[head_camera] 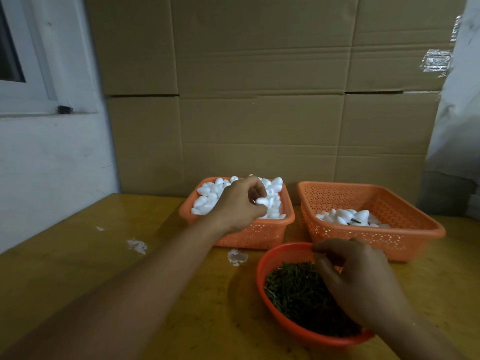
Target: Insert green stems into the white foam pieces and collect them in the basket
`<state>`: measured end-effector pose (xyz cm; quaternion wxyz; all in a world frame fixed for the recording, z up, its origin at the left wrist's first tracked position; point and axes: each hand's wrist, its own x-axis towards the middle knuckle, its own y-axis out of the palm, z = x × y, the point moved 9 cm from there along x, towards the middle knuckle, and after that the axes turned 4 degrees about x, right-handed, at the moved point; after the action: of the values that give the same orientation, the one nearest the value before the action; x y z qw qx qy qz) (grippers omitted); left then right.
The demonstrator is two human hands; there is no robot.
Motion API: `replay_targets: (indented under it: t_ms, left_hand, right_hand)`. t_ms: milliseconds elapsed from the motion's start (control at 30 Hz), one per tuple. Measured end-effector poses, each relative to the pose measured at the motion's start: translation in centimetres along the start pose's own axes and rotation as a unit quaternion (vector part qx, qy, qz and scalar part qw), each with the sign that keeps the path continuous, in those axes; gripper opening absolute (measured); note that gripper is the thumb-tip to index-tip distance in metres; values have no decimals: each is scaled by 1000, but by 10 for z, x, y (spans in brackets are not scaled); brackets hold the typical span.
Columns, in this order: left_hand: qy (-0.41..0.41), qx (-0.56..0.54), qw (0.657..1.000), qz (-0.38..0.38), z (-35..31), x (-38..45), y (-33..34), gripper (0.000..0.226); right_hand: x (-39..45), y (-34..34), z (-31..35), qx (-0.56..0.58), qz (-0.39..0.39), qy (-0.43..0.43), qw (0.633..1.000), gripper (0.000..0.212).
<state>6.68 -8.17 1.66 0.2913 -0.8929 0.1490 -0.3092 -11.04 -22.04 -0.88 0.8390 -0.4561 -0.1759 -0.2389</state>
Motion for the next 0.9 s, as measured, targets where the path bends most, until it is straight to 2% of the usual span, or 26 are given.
replay_targets:
  t_ms: [267,433,567,700,900]
  left_hand:
    - [105,-61,991,-55,-42,-65,-4,14]
    - [119,-93,988,-37,-45,-89,5,17]
    - [103,-129,986,-13,-43,-100,16,19]
    - [82,-168,981,44,-42,-107,26,34]
    - [55,-215,972,76,-40,-112,33,21]
  right_hand:
    - [0,1,2,-10,3,-3,1000,19]
    - [-1,1,5,-29,10,-3,1000,19]
    - [-2,8,6,-84,73,0,994,14]
    - [-7,22,5,-157,163,-3,974,14]
    - [-13,36,0,-189,236,5,953,29]
